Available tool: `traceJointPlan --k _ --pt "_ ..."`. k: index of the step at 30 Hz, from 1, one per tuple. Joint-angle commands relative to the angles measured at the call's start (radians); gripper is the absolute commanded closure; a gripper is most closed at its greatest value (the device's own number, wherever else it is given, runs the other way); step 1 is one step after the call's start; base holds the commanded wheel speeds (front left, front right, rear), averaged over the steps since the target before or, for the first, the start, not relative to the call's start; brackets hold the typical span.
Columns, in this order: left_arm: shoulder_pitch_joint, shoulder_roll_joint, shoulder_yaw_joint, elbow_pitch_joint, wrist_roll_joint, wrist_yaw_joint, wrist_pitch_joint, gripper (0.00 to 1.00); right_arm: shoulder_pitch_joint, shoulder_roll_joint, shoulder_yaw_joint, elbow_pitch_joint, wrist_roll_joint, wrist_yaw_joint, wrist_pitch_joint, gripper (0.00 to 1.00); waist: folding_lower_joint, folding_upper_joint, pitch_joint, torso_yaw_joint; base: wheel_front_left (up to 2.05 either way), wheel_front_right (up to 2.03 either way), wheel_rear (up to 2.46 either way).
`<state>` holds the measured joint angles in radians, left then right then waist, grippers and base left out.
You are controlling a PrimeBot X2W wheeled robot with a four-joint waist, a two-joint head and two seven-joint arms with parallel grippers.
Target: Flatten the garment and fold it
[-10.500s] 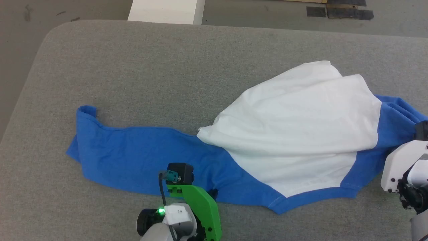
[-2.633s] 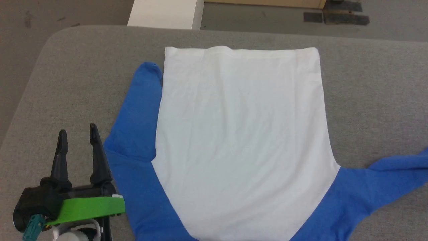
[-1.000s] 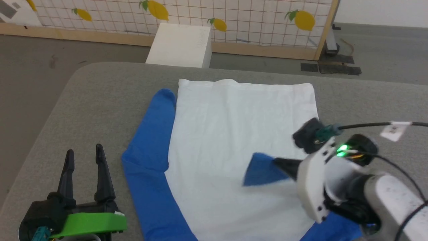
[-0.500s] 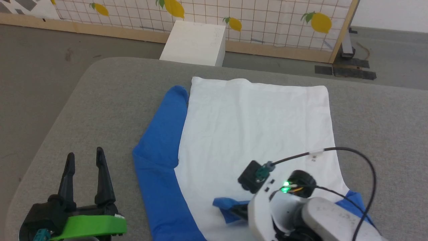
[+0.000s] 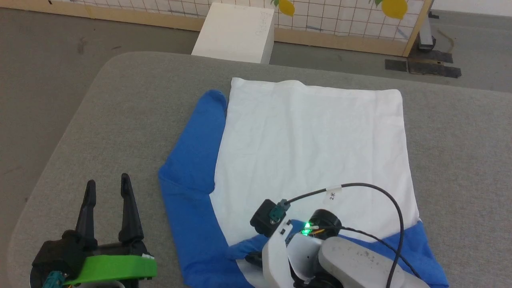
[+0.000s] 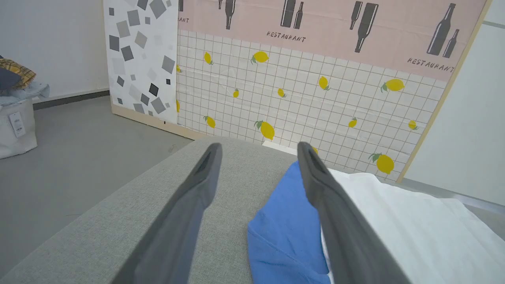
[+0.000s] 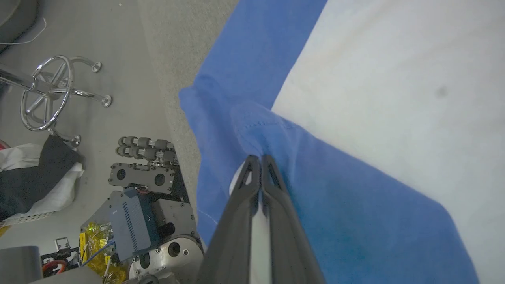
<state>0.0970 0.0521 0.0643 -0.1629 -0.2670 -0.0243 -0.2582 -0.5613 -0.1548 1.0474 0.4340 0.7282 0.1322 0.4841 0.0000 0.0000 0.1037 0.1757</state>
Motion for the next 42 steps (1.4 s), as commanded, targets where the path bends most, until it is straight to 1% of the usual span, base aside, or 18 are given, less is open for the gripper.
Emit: traceJointPlan --k 1,6,9,11,13,15,18,22,25,29,31,37,42 --pt "-0.012 -0.002 0.001 0.001 -0.002 0.007 -0.004 0.00 -0.022 0.003 0.010 0.012 0.010 -0.002 -0.015 0.00 0.0000 0.0000 0.001 0.000 0.00 0.00 0.00" --pt "-0.005 -0.002 0.005 0.002 -0.003 0.010 -0.004 0.00 -0.049 -0.006 -0.008 -0.005 0.064 -0.002 -0.067 0.00 0.0000 0.0000 -0.007 -0.008 0.00 0.00 0.00" --pt "-0.001 -0.002 0.009 0.004 -0.001 0.009 -0.004 0.00 -0.066 -0.031 -0.059 -0.045 0.101 -0.002 -0.106 0.00 0.0000 0.0000 -0.019 -0.016 0.00 0.00 0.00" --pt "0.001 -0.002 0.012 0.007 0.003 0.006 -0.004 0.00 -0.072 -0.055 -0.120 -0.073 0.116 -0.002 -0.149 0.00 0.0000 0.0000 -0.031 -0.024 0.00 0.00 0.00" --pt "0.006 -0.002 0.017 0.009 0.006 0.004 -0.004 0.00 -0.073 -0.084 -0.193 -0.093 0.112 -0.002 -0.198 0.00 0.0000 0.0000 -0.042 -0.032 0.00 0.00 0.00" --pt "0.011 -0.002 0.021 0.010 0.008 0.003 -0.004 0.00 -0.064 -0.114 -0.289 -0.095 0.090 -0.002 -0.256 0.00 0.0000 0.0000 -0.053 -0.042 0.00 0.00 0.00" --pt "0.021 -0.002 0.027 0.009 0.009 0.004 -0.004 0.00 -0.030 -0.141 -0.471 -0.085 0.037 -0.002 -0.348 0.00 0.0000 0.0000 -0.065 -0.061 0.00 0.00 0.00" --pt "0.027 -0.002 0.030 0.009 0.008 0.003 -0.004 0.00 0.036 -0.150 -0.710 -0.080 -0.066 -0.002 -0.433 0.00 0.0000 0.0000 -0.072 -0.084 0.00 0.00 0.00" --pt "0.026 -0.002 0.031 0.012 0.007 0.003 -0.004 0.00 0.098 -0.140 -0.865 -0.101 -0.156 -0.002 -0.477 0.00 0.0000 0.0000 -0.074 -0.097 0.00 0.00 0.00" --pt "0.022 -0.002 0.030 0.018 0.006 0.003 -0.004 0.00 0.204 -0.099 -1.051 -0.174 -0.265 -0.002 -0.530 0.00 0.0000 0.0000 -0.076 -0.110 0.00 0.00 0.00" --pt "0.019 -0.002 0.029 0.022 0.006 0.002 -0.004 0.00 0.266 -0.067 -1.138 -0.225 -0.318 -0.002 -0.556 0.00 0.0000 0.0000 -0.076 -0.115 0.00 0.00 0.00" --pt "0.002 -0.002 0.022 0.034 0.003 0.001 -0.004 0.00 0.402 0.019 -1.293 -0.341 -0.410 -0.002 -0.582 0.00 0.0000 0.0000 -0.068 -0.124 0.00 0.00 0.00" --pt "-0.042 -0.002 0.004 0.077 0.001 -0.005 -0.004 0.00 0.460 0.058 -1.350 -0.398 -0.429 -0.002 -0.561 0.00 0.0000 0.0000 -0.040 -0.124 0.00 0.00 0.00"
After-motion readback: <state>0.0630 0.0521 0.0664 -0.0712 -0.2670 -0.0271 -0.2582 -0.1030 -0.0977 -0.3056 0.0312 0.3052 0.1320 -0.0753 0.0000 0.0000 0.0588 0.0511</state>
